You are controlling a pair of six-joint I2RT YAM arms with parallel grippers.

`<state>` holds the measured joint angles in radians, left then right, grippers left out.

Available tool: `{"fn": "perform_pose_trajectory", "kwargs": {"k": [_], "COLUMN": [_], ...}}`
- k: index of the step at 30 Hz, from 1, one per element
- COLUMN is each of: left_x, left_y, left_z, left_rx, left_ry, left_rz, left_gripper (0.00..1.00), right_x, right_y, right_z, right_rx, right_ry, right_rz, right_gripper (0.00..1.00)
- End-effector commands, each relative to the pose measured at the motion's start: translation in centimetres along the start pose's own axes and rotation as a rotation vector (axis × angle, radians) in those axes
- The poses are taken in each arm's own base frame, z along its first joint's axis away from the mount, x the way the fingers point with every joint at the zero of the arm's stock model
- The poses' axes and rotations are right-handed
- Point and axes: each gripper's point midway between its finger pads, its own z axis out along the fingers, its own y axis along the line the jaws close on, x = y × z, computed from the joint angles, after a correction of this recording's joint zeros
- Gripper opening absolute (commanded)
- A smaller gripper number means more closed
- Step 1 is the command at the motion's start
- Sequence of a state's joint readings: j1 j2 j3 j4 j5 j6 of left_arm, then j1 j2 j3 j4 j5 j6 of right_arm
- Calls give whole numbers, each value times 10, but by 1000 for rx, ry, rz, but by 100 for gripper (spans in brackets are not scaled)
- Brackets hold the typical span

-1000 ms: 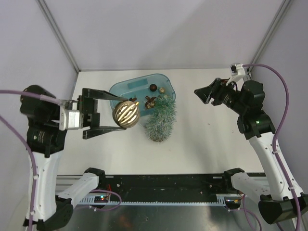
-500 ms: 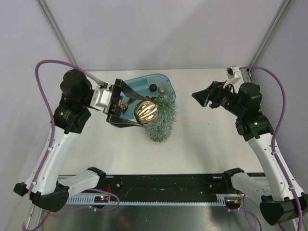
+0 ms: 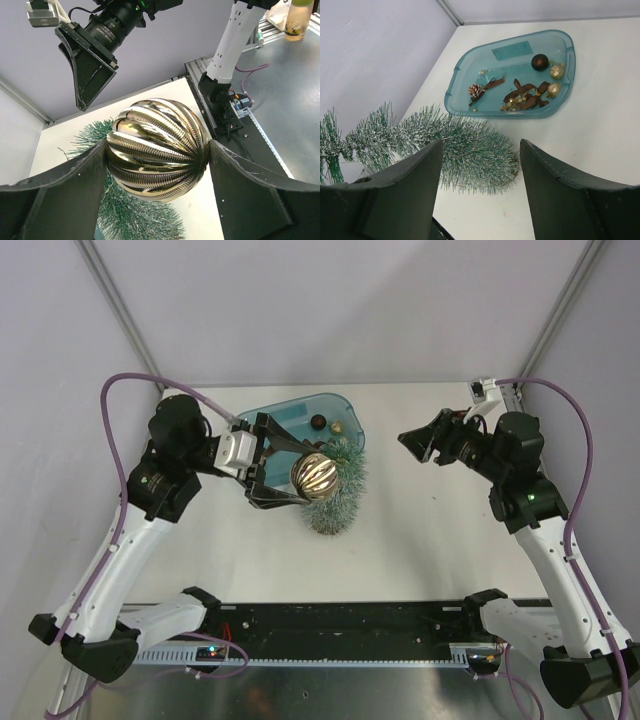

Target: Decorate the small christmas tree

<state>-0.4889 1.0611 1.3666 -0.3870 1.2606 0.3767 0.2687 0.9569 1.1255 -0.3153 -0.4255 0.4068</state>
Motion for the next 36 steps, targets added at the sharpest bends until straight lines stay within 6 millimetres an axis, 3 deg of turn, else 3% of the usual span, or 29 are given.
{"fn": "perform_pose_trajectory", "kwargs": {"k": [1,16,22,26,36], "left_x": [-4,12,6,12,30], "left_y": [-1,-1,-27,-40,-54], "left_z": [-1,-3,-5,-7,-13], "left_rx": [-25,-71,5,19,-21], "left_ry": [2,30,-6,-8,13], "left_rz": [54,28,21,9,31], "left_gripper": [77,75,75,75,75], "right_x": [-12,-13,-12,-14,-15], "right_y": [9,10,9,9,10], "right_z": [-5,-5,-5,-6,-7], "right_rx": [-26,-22,-18,-17,-15], "right_ry": [-58,-60,-60,-65,-71], "right_rz": [-41,-41,-45,-46,-42], "right_gripper": [67,67,67,68,68]}}
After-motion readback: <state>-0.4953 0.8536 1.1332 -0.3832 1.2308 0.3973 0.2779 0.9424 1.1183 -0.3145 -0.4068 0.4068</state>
